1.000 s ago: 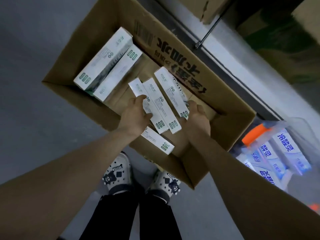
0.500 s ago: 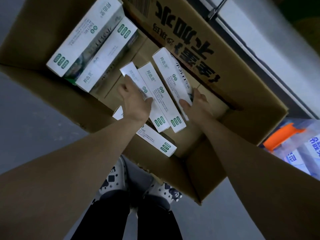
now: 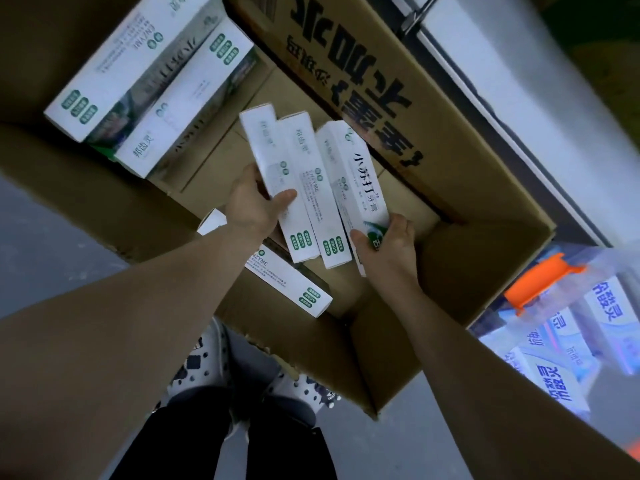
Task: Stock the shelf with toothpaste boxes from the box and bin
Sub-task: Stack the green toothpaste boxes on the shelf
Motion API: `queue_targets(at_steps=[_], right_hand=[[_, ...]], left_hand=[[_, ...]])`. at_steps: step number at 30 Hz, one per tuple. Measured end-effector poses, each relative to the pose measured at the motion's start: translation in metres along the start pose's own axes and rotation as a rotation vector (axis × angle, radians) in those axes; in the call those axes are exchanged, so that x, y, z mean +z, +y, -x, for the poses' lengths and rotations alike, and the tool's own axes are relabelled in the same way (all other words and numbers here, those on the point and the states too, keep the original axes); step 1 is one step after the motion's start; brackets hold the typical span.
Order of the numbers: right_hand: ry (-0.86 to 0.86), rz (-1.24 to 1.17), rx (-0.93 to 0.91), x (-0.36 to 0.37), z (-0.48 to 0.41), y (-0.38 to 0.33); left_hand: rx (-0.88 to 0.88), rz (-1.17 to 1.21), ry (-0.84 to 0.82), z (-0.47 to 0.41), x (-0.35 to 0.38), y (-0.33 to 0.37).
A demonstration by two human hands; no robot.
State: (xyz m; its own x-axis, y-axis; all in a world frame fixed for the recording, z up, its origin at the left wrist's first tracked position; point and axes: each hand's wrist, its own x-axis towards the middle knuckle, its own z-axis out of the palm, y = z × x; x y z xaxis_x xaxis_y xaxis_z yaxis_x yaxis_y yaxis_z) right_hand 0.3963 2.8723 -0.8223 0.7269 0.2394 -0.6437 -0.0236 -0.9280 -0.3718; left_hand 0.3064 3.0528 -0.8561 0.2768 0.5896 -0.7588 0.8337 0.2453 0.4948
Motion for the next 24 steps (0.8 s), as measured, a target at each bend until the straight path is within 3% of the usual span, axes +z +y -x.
queue_targets(at_steps=[10, 20, 24], right_hand=[[0.074, -0.012, 0.059, -0.008, 0.009, -0.001], [0.005, -0.071, 0.115, -0.010, 0.031, -0.009], [-0.058, -0.145, 0.200, -0.025, 0.040, -0.024]], left_hand=[[0.106, -0.115, -0.017, 0.001, 0.013, 0.025], [-0.119, -0.112, 0.045, 0.008, 0.009, 0.042], [-0.077, -0.059, 0.014, 0.022, -0.009, 0.047]])
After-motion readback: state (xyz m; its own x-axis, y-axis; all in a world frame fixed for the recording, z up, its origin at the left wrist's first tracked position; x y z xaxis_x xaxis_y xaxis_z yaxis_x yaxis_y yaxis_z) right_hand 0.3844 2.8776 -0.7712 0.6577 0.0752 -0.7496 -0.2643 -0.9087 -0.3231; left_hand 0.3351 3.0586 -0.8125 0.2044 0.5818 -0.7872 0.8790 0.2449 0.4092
